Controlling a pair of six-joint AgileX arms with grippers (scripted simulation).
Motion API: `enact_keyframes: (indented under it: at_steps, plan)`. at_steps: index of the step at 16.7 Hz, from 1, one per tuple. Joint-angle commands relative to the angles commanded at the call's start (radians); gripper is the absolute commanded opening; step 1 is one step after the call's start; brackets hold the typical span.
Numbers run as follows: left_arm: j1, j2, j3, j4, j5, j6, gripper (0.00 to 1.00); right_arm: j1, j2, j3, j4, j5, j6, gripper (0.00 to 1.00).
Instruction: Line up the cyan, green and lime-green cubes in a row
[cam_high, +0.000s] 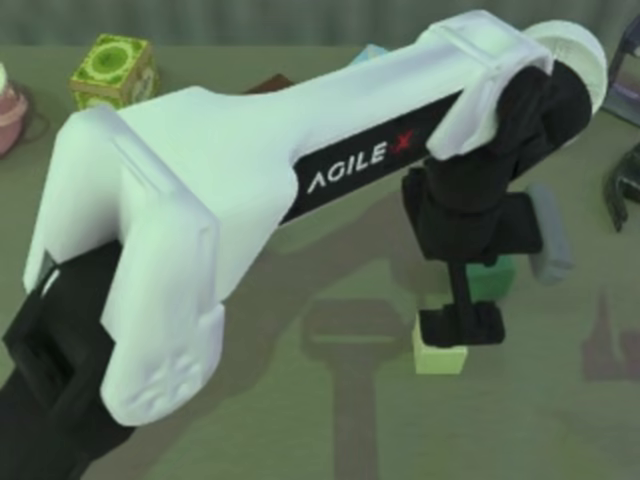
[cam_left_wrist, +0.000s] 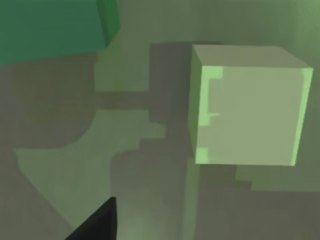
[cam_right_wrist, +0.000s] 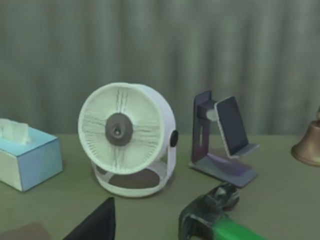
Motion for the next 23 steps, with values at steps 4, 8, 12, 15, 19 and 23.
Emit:
enact_keyframes:
  at_steps: [4,8,12,15,19,23]
  plan:
    - [0.049,-0.102,-0.096,0.06,-0.006,-0.029,1.0,0.025,0.092,0.09,-0.062,-0.002,0.015,1.0]
    - [0.175,-0.372,-0.344,0.208,-0.017,-0.107,1.0,0.077,0.327,0.314,-0.205,-0.002,0.05,1.0]
    - [0.351,-0.797,-0.721,0.425,-0.024,-0.224,1.0,0.146,0.704,0.618,-0.404,0.001,0.092,1.0]
    - [0.49,-1.163,-1.054,0.61,-0.026,-0.321,1.0,0.203,1.04,0.858,-0.574,0.003,0.124,1.0]
    - [0.657,-1.618,-1.487,0.856,-0.025,-0.441,1.0,0.279,1.475,1.168,-0.799,0.006,0.167,1.0]
    - [0.791,-1.986,-1.849,1.084,-0.02,-0.541,1.0,0.345,1.804,1.437,-0.982,0.006,0.206,1.0]
